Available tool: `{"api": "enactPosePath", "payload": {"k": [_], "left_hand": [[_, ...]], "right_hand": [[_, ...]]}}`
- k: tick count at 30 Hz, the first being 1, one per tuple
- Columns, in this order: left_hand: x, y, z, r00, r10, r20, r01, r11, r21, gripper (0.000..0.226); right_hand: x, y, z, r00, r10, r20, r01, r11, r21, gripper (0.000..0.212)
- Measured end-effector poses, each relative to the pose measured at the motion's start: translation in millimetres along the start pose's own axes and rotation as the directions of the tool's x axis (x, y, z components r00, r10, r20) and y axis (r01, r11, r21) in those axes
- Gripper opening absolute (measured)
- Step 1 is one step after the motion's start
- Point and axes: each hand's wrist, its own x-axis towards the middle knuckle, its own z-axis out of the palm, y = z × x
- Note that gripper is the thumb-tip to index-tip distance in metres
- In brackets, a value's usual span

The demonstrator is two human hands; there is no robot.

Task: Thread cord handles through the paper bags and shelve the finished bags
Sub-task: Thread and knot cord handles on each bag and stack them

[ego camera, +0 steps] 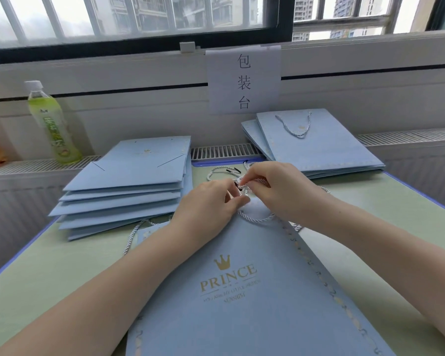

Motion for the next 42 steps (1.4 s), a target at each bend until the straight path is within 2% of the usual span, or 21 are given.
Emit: {"api": "enactPosePath", "payload": {"k": [4,7,11,13,19,22,26,31,34,36,38,40,42], "left_hand": [[-0.9,-1.3,-0.6,0.999,0.017,-0.041,-0.014,0.998,0.062,0.022],[-2.8,-0.5,-2.7,0.996,0.071,-0.055,-0.063,0.987,0.146,0.014],[-4.6,2.7,-3.5,0.995,0.1,0.004,-0.098,0.962,0.254,0.029],[-5.3,3.8,-3.8,0.995,0.1,0.0,-0.096,0.958,0.27,0.032],[-4.4,2.0,-2.7,0.993,0.116,-0.034,-0.098,0.937,0.335,0.021],[-4.4,2.5,-2.7,0.994,0.101,-0.046,-0.084,0.955,0.285,0.013],[-5.0,5.0,-4.3,0.99,0.104,-0.096,-0.078,0.966,0.245,0.019],[-6.8,5.1,-5.0,0.991,0.09,-0.098,-0.071,0.98,0.187,0.021],[-2.5,2.8,-3.3,1.0,0.001,-0.001,-0.001,0.999,-0.048,0.01],[0.8,2.7,-3.3,0.992,-0.071,0.104,0.092,0.972,-0.218,0.015],[2.7,2.9,-6.2,0.975,-0.126,0.184,0.174,0.946,-0.272,0.02],[3.1,2.6,-10.7,0.959,-0.165,0.231,0.228,0.932,-0.281,0.021],[3.2,2.8,-16.0,0.952,-0.179,0.248,0.253,0.916,-0.31,0.021]], "right_hand": [[1.1,2.3,-0.8,1.0,-0.016,0.013,0.017,0.997,-0.074,0.024],[-0.2,2.9,1.4,1.0,-0.011,0.029,0.013,0.998,-0.062,0.021],[-1.9,1.5,4.9,0.999,-0.032,0.039,0.033,0.999,-0.042,0.017],[-1.7,1.8,4.5,0.999,-0.043,0.001,0.043,0.998,-0.042,0.015],[-0.9,3.9,3.6,0.998,-0.053,-0.015,0.053,0.998,-0.04,0.012],[-1.4,4.4,6.8,0.999,-0.036,-0.04,0.037,0.999,0.023,0.012],[-1.4,2.6,5.2,0.996,-0.028,-0.083,0.035,0.996,0.083,0.014],[-3.3,1.8,6.3,0.995,-0.094,-0.021,0.095,0.992,0.086,0.006],[-1.6,3.4,1.7,0.995,-0.1,-0.005,0.1,0.994,-0.047,0.01],[-1.8,1.6,-2.0,0.995,-0.083,0.052,0.091,0.981,-0.171,0.011],[-3.0,-1.7,-3.0,0.992,-0.064,0.112,0.093,0.956,-0.278,0.01],[-4.0,-6.0,-1.3,0.988,-0.061,0.144,0.099,0.957,-0.273,0.01],[-4.0,-8.2,0.0,0.988,-0.071,0.138,0.095,0.98,-0.175,0.007]]}}
